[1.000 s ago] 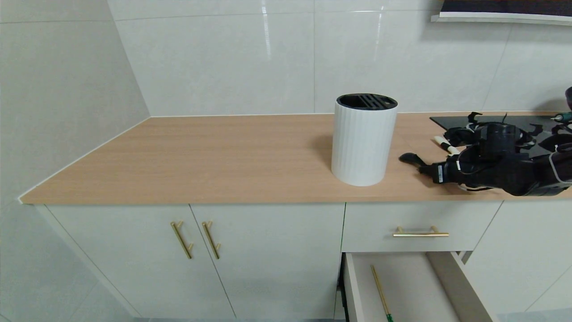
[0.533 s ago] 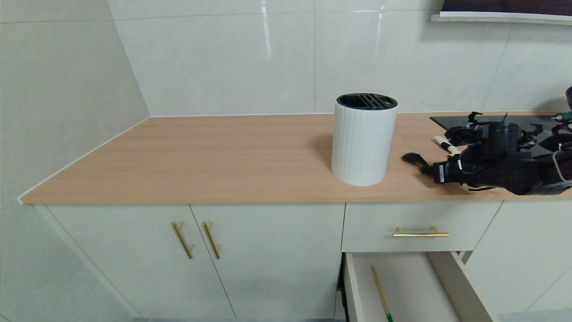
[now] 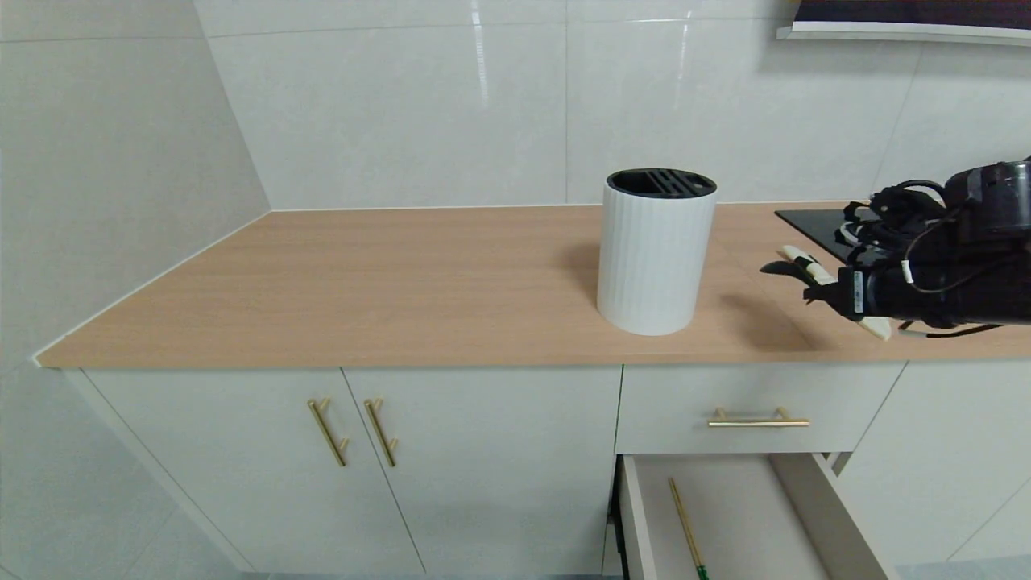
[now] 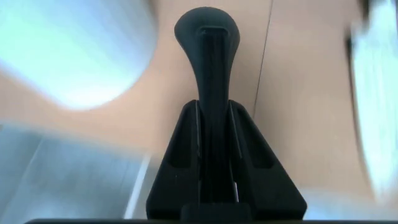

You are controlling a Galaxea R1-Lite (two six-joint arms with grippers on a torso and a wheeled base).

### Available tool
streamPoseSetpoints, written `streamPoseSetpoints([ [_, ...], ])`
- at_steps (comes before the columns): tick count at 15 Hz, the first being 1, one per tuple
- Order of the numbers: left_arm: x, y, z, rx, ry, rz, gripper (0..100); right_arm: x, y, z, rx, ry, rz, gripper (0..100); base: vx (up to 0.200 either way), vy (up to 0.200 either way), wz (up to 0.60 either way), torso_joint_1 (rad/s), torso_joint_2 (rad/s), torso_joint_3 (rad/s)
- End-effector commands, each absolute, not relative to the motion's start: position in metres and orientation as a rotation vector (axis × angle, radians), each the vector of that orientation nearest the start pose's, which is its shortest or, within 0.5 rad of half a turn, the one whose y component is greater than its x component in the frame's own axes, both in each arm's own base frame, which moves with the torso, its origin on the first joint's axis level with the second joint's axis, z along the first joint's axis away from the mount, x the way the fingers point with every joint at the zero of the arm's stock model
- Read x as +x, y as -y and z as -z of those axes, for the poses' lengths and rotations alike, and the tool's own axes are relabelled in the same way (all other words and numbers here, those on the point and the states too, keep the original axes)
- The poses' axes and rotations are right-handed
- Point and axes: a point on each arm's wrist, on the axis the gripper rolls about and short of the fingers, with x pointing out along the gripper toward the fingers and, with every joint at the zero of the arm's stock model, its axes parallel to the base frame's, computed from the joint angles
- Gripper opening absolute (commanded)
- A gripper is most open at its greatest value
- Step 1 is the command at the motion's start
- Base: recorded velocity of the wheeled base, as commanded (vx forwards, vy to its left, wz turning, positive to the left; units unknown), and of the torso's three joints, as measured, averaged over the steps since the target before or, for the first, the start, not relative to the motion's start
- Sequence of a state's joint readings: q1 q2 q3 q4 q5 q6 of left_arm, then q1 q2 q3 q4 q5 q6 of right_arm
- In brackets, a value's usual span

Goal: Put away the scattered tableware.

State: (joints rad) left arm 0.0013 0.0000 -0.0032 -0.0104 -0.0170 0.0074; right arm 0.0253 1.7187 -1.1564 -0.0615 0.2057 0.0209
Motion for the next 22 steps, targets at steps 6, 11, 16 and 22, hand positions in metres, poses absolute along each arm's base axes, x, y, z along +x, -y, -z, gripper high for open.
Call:
streamPoseSetpoints([
  [6,-0.023,0.000,-0.077,0.008,0.014,0.015,100,0.198,-0.054,-0.191,0.027,-0.688,-0.149,0,0.000,0.000,0.00,0.000,0.00,0.000],
  [11,-0.023,0.000,-0.077,0.008,0.014,0.015,100,0.199,-0.059,-0.162,0.039,-0.809,-0.101,0,0.000,0.000,0.00,-0.008,0.02,0.014],
  [16,-0.023,0.000,-0.077,0.008,0.014,0.015,100,0.210,-0.061,-0.150,0.033,-0.855,-0.087,0,0.000,0.000,0.00,-0.142,0.39,0.250],
  [22,-0.023,0.000,-0.077,0.008,0.014,0.015,100,0.224,-0.060,-0.131,0.027,-0.921,-0.055,0,0.000,0.000,0.00,-0.138,0.47,0.320],
])
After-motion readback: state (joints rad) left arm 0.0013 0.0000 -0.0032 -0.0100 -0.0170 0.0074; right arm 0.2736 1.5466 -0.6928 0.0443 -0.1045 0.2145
